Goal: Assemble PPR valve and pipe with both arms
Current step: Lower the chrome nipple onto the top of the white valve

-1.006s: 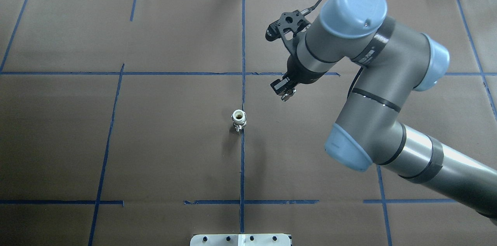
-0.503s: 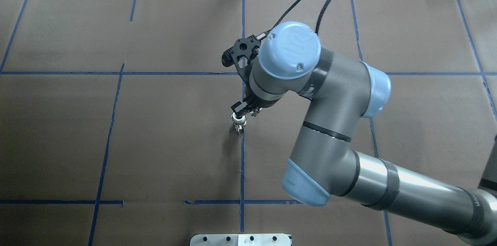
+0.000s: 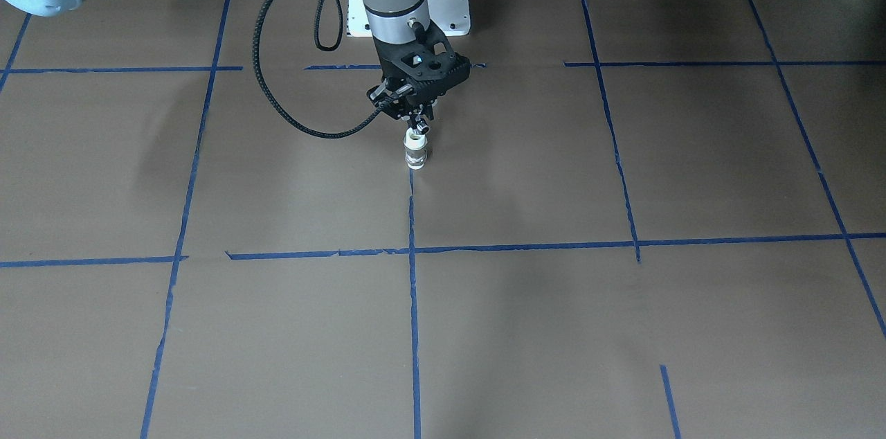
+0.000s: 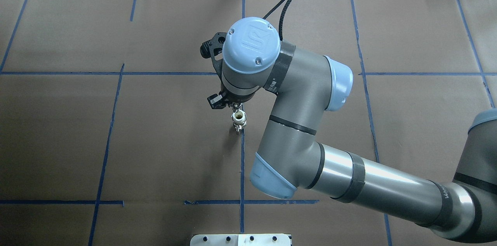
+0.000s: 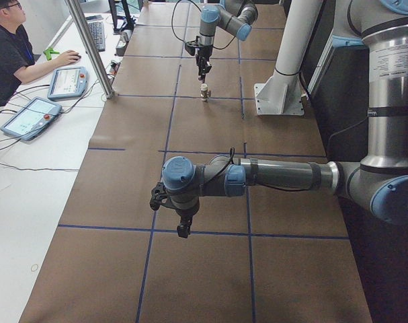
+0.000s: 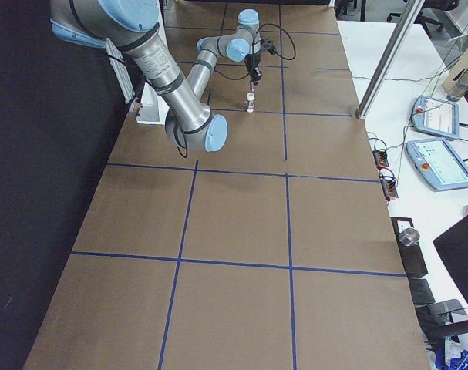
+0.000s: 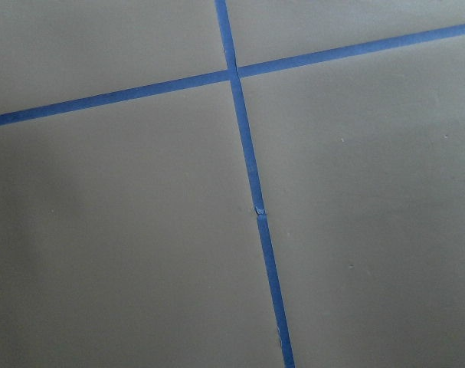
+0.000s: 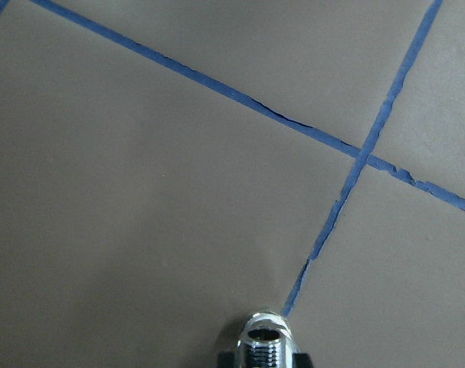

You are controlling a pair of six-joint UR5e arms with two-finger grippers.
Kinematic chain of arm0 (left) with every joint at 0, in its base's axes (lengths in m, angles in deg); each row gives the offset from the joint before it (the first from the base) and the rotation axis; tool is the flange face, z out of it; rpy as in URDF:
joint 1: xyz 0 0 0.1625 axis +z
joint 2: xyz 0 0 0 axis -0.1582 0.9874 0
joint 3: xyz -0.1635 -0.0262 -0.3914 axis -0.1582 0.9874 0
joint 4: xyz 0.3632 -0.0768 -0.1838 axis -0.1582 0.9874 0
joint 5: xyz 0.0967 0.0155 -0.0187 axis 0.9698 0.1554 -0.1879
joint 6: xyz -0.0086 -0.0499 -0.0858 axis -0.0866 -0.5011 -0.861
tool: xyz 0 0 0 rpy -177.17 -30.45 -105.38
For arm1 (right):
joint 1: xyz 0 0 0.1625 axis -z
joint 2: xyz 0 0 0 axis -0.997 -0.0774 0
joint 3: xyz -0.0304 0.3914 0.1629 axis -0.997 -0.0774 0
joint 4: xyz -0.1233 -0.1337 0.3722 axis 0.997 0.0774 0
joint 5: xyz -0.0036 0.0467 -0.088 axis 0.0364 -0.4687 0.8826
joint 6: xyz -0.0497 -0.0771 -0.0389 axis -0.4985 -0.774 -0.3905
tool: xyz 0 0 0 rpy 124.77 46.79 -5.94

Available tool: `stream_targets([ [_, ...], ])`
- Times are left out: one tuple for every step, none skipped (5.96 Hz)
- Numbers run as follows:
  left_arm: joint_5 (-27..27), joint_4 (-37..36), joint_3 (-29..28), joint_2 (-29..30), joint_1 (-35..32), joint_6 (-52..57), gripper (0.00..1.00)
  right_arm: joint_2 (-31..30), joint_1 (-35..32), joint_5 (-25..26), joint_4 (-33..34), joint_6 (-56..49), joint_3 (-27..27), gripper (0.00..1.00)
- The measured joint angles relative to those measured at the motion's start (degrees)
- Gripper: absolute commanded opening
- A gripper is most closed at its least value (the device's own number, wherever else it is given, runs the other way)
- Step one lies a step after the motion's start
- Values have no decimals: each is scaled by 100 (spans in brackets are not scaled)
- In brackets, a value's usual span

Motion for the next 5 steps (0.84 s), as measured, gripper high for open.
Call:
stream_targets([
  [0, 3, -5, 4, 0, 0, 100, 72, 1, -33, 130, 587, -31, 0],
  [0, 4, -12, 6, 0, 0, 100, 87, 1, -72, 242, 1287, 29, 0],
  [0, 4, -15, 6, 0, 0, 100, 67, 2, -78, 279, 1692, 64, 0],
  [0, 4, -21, 6, 0, -1, 100, 21, 4, -67, 289, 1826, 66, 0],
  [0, 4, -22, 7, 0, -1, 100, -17, 9, -54, 292, 1855, 57, 0],
])
